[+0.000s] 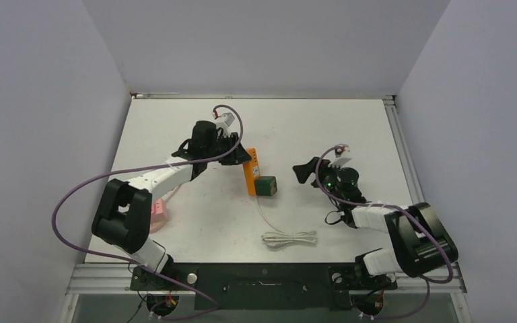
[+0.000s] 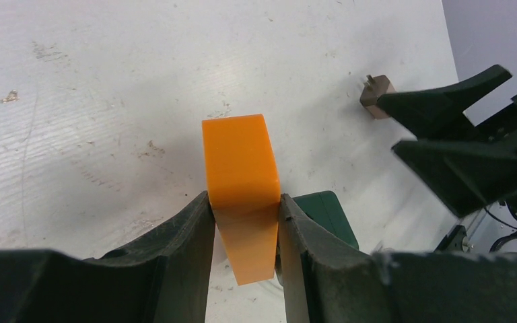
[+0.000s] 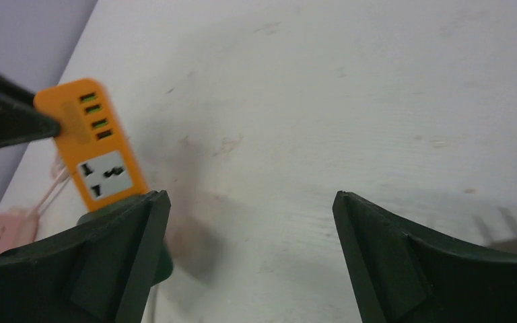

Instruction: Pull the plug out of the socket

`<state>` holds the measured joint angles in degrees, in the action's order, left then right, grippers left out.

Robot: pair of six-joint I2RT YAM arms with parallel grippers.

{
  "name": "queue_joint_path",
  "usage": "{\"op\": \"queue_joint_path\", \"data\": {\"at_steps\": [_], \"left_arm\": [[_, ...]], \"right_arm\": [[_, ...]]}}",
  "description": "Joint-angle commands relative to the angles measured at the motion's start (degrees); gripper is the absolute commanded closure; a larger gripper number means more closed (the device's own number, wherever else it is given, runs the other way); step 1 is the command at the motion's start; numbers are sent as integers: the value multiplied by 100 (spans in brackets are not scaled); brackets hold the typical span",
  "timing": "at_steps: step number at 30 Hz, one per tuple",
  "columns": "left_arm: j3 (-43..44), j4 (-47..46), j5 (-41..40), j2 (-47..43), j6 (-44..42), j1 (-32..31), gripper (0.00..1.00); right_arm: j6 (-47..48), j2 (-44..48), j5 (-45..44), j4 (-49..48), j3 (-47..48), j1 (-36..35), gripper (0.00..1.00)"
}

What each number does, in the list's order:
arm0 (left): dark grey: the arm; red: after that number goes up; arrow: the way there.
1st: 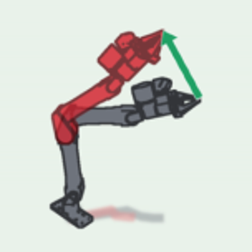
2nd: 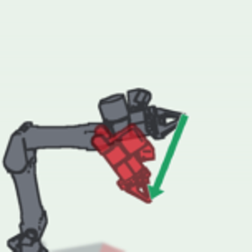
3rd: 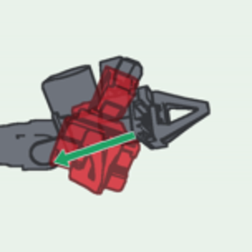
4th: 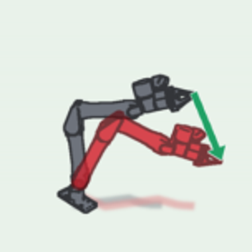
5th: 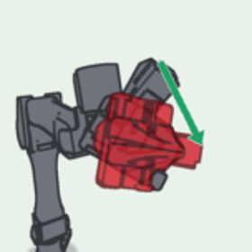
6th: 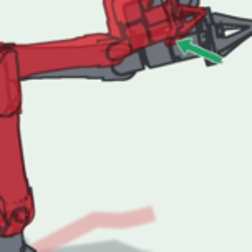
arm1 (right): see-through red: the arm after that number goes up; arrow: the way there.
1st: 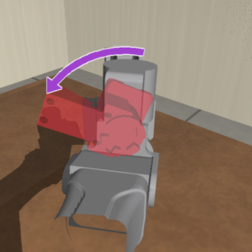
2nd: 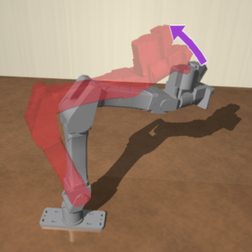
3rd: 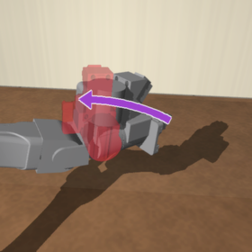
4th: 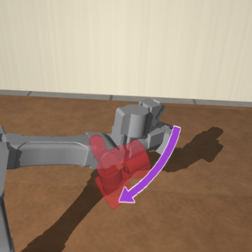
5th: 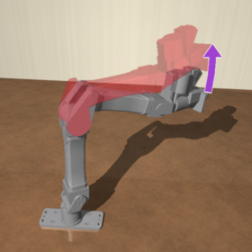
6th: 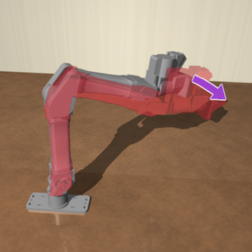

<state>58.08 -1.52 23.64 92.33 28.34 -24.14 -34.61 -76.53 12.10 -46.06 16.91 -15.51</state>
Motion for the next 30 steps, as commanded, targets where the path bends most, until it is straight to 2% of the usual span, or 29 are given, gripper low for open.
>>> {"op": "queue_joint_path", "data": {"at_steps": [1, 3, 9, 18, 26, 30], "left_arm": [[-135, -562, -531, -555, 106, 50, 100], [-316, -726, -678, -689, 167, 41, 100], [-641, -1011, -1129, -1059, 277, 41, 100], [-955, -1309, -1418, -1413, 446, 16, 100], [-1043, -1385, -1463, -1558, 510, -11, 100], [-1095, -1436, -1505, -1616, 545, -58, 100]], "right_arm": [[-2, -880, 1287, -1309, 437, -721, 1], [-407, -1272, 1437, -1752, 506, -892, 1], [-1419, -1783, 1121, -2110, 494, -1112, 1], [-2685, -1197, -406, -368, 726, -1839, 1], [-3870, -796, -1381, 397, 893, -2173, 2], [-4181, -896, -1420, 574, 1055, -2269, 3]]}}
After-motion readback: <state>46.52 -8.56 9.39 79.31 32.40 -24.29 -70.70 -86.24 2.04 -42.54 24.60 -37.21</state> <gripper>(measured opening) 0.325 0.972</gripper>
